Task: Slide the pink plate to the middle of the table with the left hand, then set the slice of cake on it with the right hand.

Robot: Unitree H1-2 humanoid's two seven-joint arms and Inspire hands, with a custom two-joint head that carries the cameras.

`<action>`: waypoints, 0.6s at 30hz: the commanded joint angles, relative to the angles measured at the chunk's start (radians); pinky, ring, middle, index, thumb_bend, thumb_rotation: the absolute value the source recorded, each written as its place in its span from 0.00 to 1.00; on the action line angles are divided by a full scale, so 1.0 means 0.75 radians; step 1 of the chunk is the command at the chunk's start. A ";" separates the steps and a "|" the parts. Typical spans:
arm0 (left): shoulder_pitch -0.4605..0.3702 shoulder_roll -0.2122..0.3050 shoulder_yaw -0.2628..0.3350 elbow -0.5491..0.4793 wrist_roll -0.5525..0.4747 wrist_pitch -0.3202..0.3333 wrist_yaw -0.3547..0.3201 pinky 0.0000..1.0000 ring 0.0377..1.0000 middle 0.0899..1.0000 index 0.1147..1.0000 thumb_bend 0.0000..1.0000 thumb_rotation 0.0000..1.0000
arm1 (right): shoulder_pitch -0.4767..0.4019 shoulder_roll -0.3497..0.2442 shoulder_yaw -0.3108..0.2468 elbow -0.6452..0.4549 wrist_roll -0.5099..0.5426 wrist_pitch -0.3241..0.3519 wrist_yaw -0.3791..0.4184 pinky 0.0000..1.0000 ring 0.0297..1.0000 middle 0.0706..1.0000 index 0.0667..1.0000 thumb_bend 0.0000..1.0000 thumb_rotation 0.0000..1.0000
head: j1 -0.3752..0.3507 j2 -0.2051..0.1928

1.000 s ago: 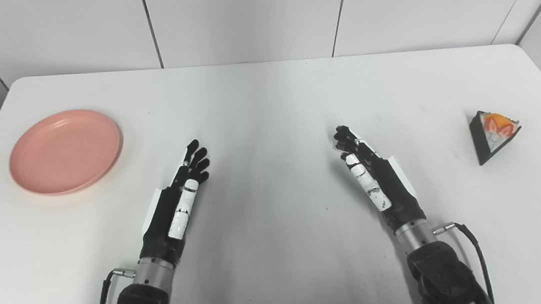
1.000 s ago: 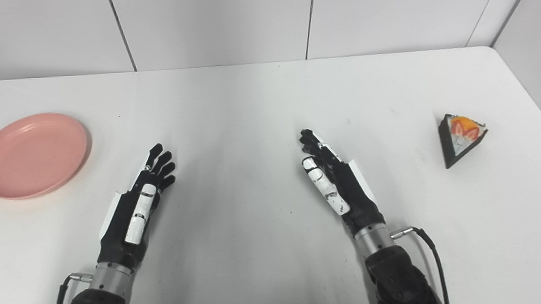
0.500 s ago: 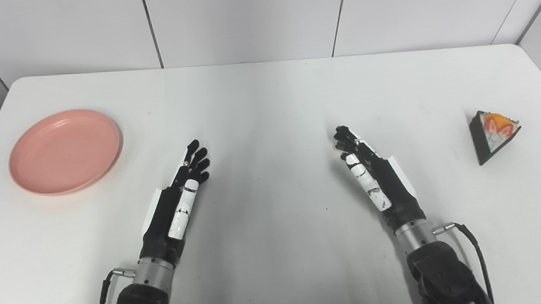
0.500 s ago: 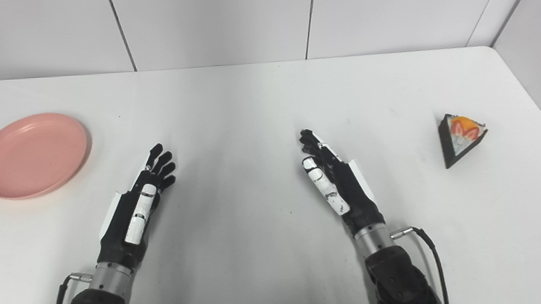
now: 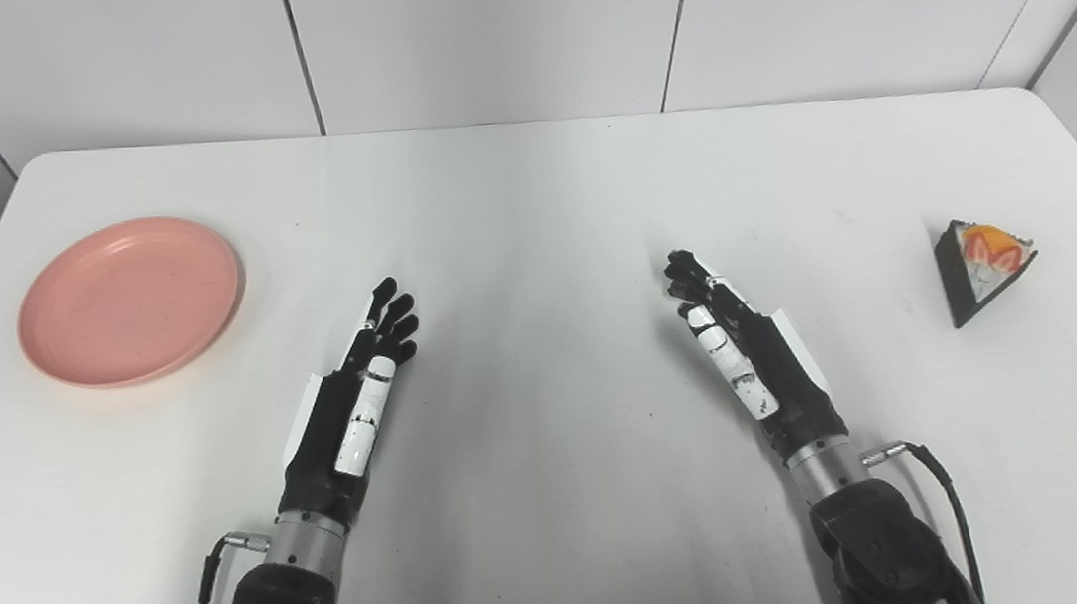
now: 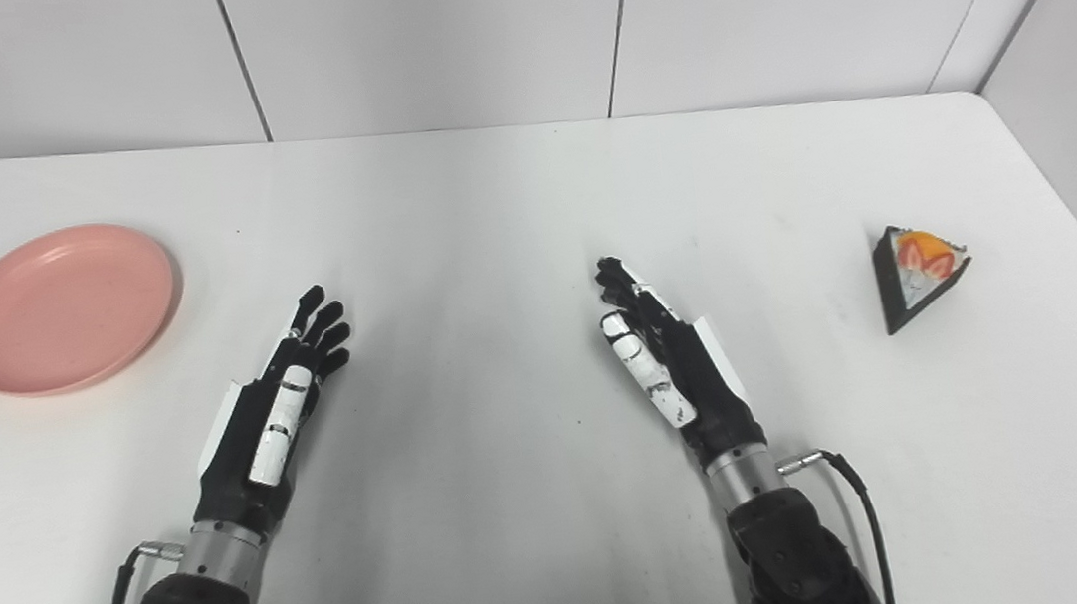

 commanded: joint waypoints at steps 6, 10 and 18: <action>0.000 -0.037 -0.052 0.066 0.077 0.031 0.020 0.93 0.95 0.96 0.95 0.43 1.00 | -0.004 -0.045 -0.003 0.035 0.017 -0.046 0.036 0.86 0.89 0.90 0.90 0.34 1.00 | 0.204 -0.096; -0.015 -0.087 -0.077 0.127 0.127 0.020 0.065 0.91 0.95 0.96 0.95 0.46 1.00 | -0.016 -0.079 -0.023 0.129 0.071 -0.141 0.060 0.88 0.90 0.90 0.91 0.37 1.00 | 0.342 -0.195; -0.074 -0.146 -0.107 0.299 0.186 -0.056 0.122 0.93 0.96 0.97 0.96 0.51 1.00 | -0.057 -0.103 -0.048 0.272 0.139 -0.208 0.106 0.95 0.93 0.93 0.94 0.34 1.00 | 0.503 -0.342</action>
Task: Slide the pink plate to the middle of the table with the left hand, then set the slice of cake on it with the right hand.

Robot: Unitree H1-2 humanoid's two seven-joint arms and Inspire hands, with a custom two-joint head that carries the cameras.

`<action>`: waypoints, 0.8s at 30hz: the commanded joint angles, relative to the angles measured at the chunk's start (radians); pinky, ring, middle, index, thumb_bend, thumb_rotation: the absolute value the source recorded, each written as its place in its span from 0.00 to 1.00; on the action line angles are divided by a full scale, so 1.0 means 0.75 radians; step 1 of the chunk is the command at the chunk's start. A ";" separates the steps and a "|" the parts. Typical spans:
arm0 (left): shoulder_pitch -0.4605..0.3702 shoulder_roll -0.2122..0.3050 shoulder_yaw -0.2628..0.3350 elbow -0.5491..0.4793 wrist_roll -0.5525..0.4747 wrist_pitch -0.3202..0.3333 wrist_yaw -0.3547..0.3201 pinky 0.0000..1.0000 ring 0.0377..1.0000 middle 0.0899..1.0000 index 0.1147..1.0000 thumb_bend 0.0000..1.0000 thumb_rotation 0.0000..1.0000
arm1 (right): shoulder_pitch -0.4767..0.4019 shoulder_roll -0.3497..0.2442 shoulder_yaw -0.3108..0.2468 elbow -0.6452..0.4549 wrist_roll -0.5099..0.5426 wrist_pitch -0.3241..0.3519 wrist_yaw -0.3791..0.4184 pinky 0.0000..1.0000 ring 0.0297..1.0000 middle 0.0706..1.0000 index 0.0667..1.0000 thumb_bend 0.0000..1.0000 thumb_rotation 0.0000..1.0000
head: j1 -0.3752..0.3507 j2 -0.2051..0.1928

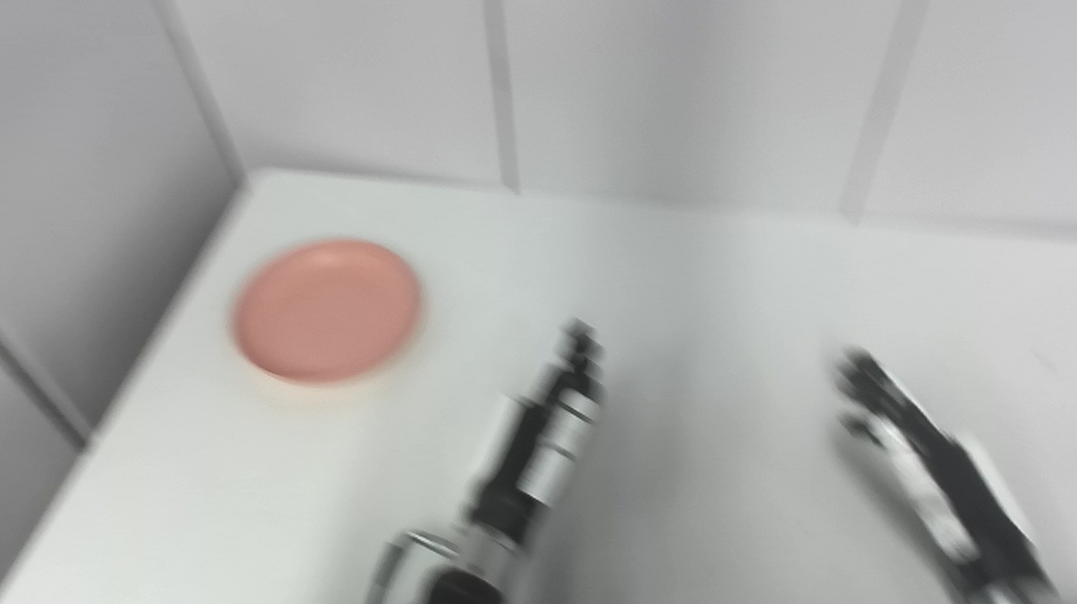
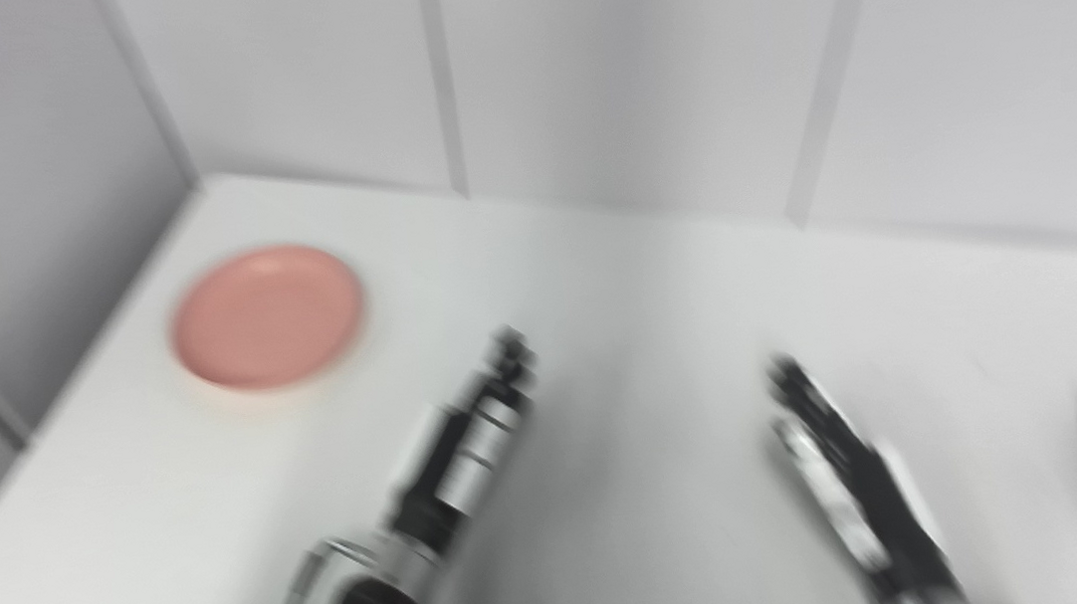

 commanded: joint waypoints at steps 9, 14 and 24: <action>0.014 -0.033 -0.050 0.188 0.060 -0.042 0.032 0.94 0.97 0.97 0.96 0.49 1.00 | 0.003 -0.007 -0.019 0.115 0.028 -0.035 0.024 0.98 0.95 0.95 0.96 0.30 1.00 | 0.085 -0.063; 0.009 -0.039 -0.057 0.200 0.066 -0.042 0.033 0.96 0.98 0.98 0.97 0.48 1.00 | 0.004 -0.013 -0.019 0.106 0.019 -0.024 0.025 0.99 0.96 0.97 0.97 0.26 1.00 | 0.096 -0.058; 0.013 -0.049 -0.053 0.152 0.063 -0.023 0.023 0.94 0.98 0.98 0.98 0.47 1.00 | 0.008 -0.017 -0.023 0.082 0.038 -0.016 0.039 0.99 0.96 0.97 0.98 0.28 1.00 | 0.118 -0.007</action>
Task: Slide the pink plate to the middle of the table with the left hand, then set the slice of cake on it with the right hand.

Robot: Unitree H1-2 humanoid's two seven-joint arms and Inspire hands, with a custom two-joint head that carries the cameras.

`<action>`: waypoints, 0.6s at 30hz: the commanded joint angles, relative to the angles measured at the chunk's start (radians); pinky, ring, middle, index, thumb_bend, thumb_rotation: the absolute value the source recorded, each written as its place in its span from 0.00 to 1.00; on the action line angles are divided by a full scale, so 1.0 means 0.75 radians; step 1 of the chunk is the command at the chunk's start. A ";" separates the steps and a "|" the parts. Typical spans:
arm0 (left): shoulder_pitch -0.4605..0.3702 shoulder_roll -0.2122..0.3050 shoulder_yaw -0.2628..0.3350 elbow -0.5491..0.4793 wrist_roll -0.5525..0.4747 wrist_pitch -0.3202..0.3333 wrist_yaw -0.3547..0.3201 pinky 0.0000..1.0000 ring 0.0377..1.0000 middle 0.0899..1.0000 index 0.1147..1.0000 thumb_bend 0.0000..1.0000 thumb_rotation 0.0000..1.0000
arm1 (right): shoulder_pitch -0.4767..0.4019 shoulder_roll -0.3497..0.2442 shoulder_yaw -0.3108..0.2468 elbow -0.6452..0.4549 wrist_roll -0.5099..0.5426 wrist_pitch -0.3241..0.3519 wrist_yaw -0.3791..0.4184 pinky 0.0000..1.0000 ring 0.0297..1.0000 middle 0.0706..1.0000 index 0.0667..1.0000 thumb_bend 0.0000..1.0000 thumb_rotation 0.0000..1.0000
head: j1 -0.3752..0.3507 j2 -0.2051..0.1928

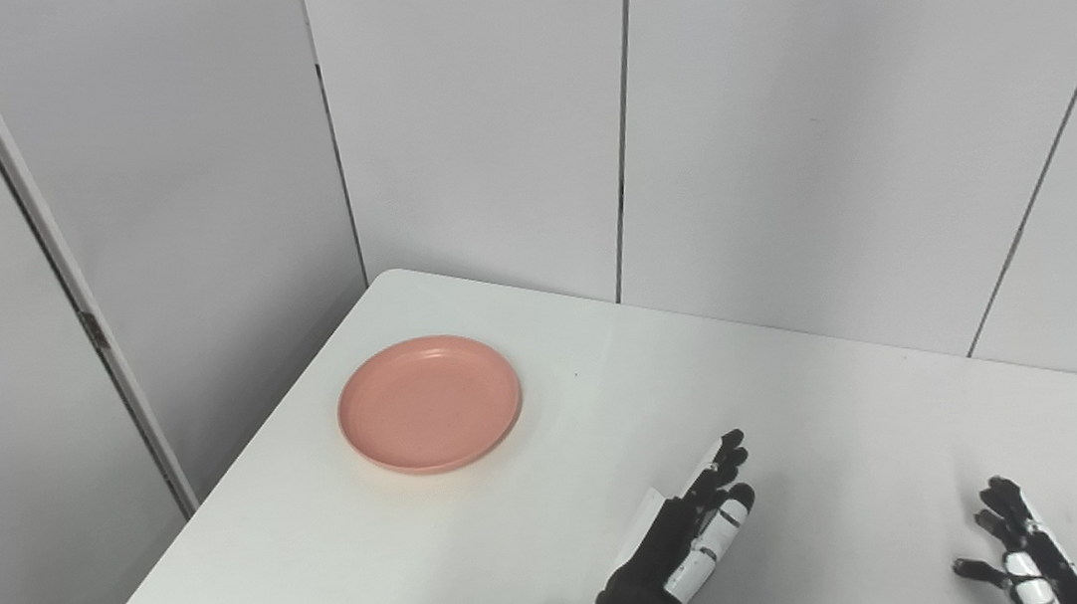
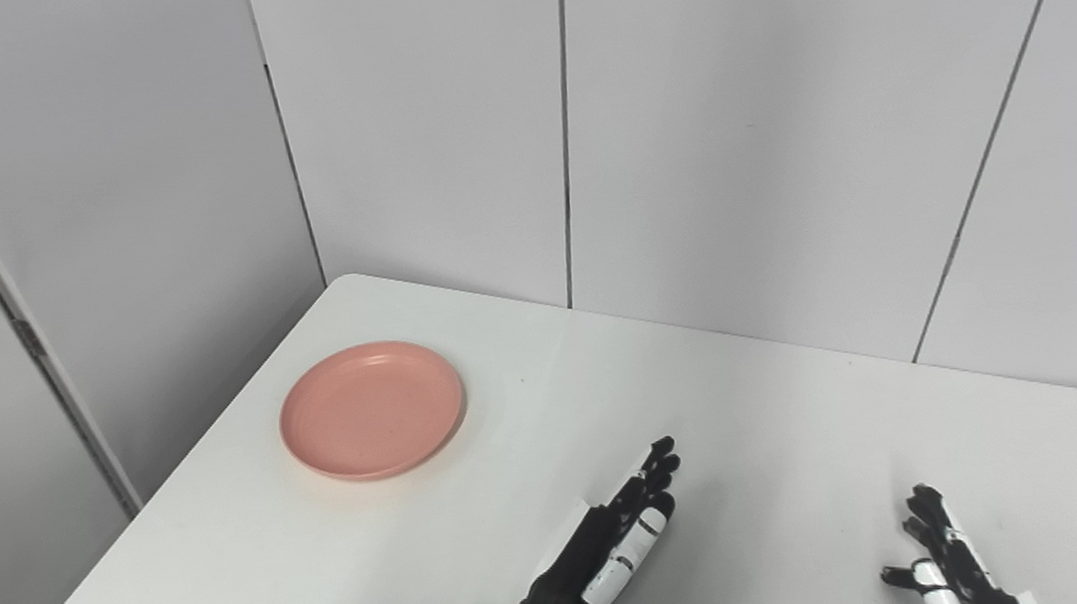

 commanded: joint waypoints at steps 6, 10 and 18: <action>0.063 -0.036 -0.007 -0.087 -0.062 0.162 -0.044 0.92 0.97 0.96 0.94 0.45 1.00 | 0.052 -0.015 -0.008 0.009 0.013 0.007 0.020 0.99 0.96 0.96 0.98 0.29 1.00 | 0.001 0.035; 0.009 -0.029 -0.002 -0.212 -0.110 0.285 -0.084 0.94 0.97 0.96 0.93 0.39 1.00 | 0.048 -0.014 -0.014 0.011 0.019 0.010 0.027 0.99 0.95 0.96 0.97 0.29 1.00 | 0.002 0.047; -0.139 -0.001 0.073 -0.366 -0.229 0.363 -0.124 0.85 0.90 0.91 0.91 0.38 1.00 | 0.046 -0.014 -0.016 0.012 0.012 0.005 0.026 0.97 0.94 0.95 0.96 0.28 1.00 | -0.004 0.053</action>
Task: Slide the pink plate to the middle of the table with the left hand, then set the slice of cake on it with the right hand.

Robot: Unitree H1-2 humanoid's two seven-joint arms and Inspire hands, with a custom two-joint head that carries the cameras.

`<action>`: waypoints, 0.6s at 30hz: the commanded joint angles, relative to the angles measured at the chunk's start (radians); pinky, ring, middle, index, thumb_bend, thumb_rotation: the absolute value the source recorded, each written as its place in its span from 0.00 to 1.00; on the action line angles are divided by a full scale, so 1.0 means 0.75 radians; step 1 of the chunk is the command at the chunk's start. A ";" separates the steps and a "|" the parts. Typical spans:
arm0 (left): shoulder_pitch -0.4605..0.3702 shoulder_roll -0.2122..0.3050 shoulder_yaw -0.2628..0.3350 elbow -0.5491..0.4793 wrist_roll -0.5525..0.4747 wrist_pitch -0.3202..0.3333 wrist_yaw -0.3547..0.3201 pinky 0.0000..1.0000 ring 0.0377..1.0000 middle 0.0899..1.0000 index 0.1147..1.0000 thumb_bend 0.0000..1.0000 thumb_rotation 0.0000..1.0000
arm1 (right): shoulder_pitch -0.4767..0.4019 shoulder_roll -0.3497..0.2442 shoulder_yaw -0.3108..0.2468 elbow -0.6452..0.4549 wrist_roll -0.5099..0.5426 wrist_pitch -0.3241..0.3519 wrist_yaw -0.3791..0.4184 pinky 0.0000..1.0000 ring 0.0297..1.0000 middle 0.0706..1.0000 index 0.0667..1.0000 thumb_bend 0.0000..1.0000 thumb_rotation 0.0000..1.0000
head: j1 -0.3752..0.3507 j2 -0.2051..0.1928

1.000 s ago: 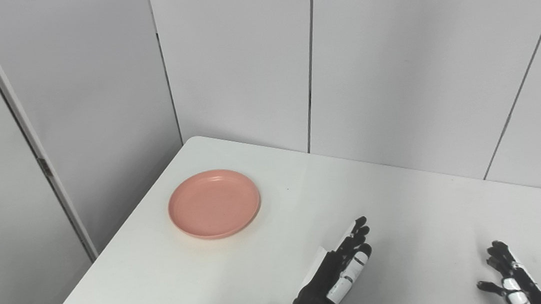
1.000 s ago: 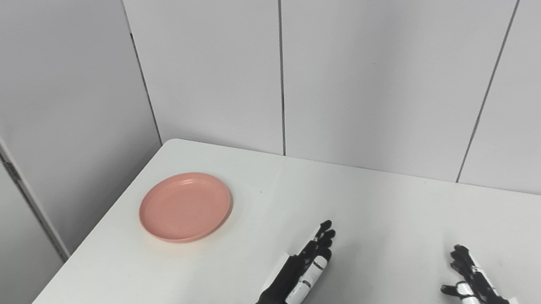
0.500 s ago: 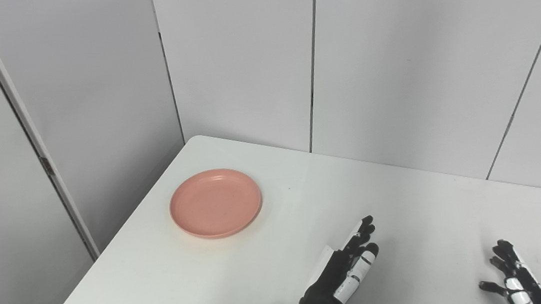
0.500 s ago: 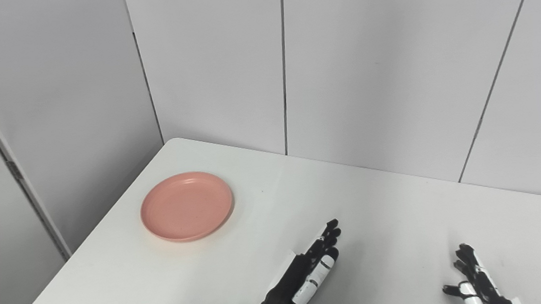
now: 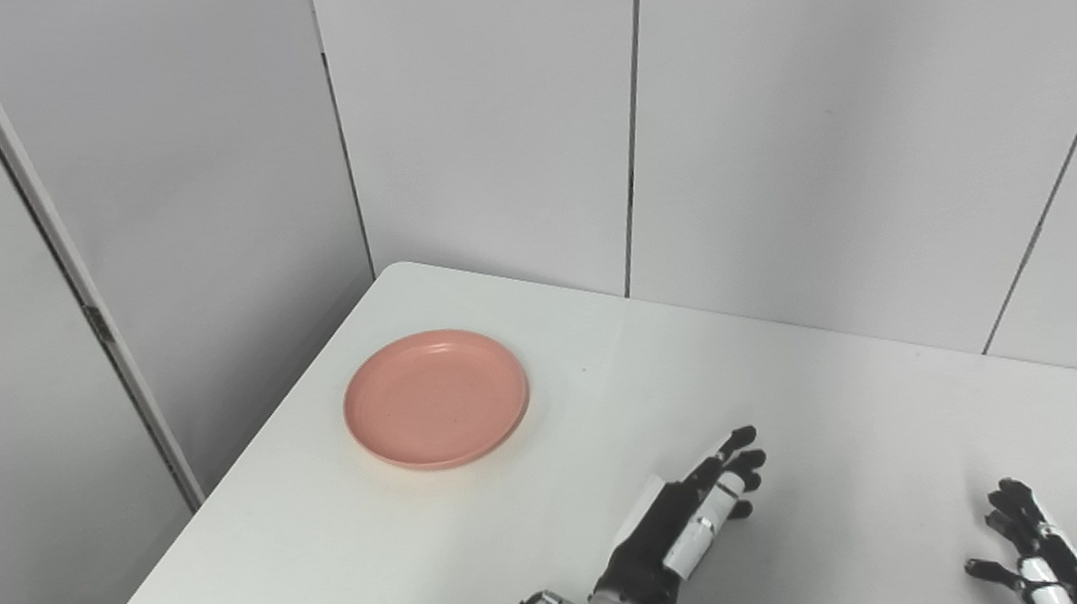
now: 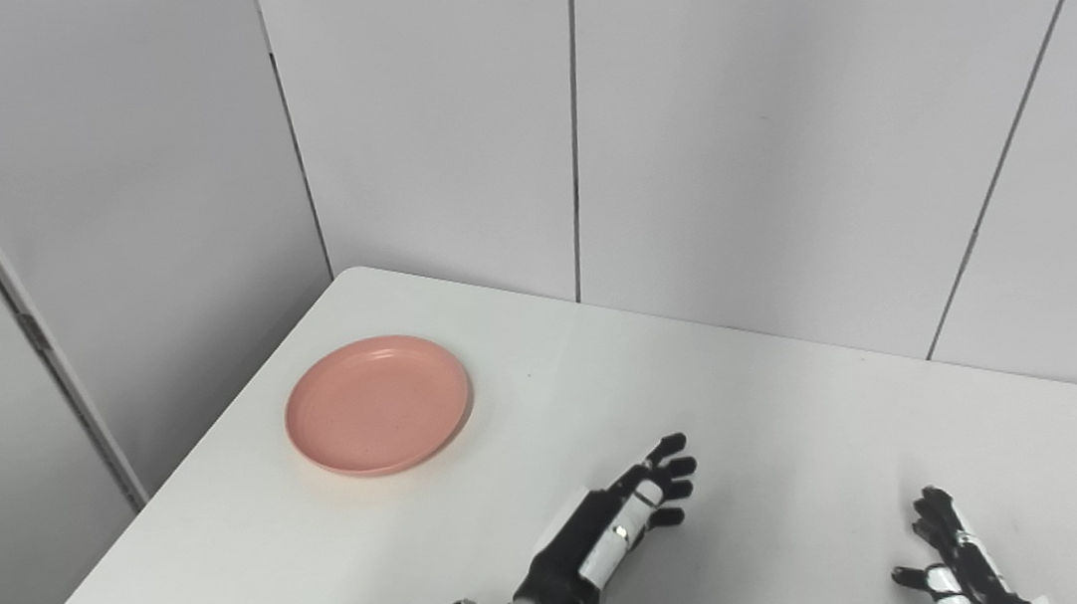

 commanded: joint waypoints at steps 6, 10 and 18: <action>-0.184 0.054 0.090 -0.229 -0.118 0.147 -0.046 0.89 0.89 0.92 0.90 0.43 0.99 | 0.038 -0.011 -0.009 0.048 0.001 -0.006 0.001 0.98 0.94 0.95 0.96 0.28 1.00 | 0.013 0.008; -0.232 0.077 0.178 -0.350 -0.189 0.271 -0.030 0.88 0.88 0.88 0.86 0.45 0.99 | 0.038 -0.020 -0.010 0.049 0.004 -0.010 0.008 0.98 0.95 0.95 0.96 0.28 1.00 | 0.028 0.022; -0.313 0.191 0.319 -0.467 -0.213 0.333 0.013 0.83 0.84 0.84 0.82 0.41 1.00 | 0.036 -0.028 -0.020 0.044 0.034 0.005 0.027 1.00 0.95 0.96 0.97 0.29 1.00 | 0.045 0.038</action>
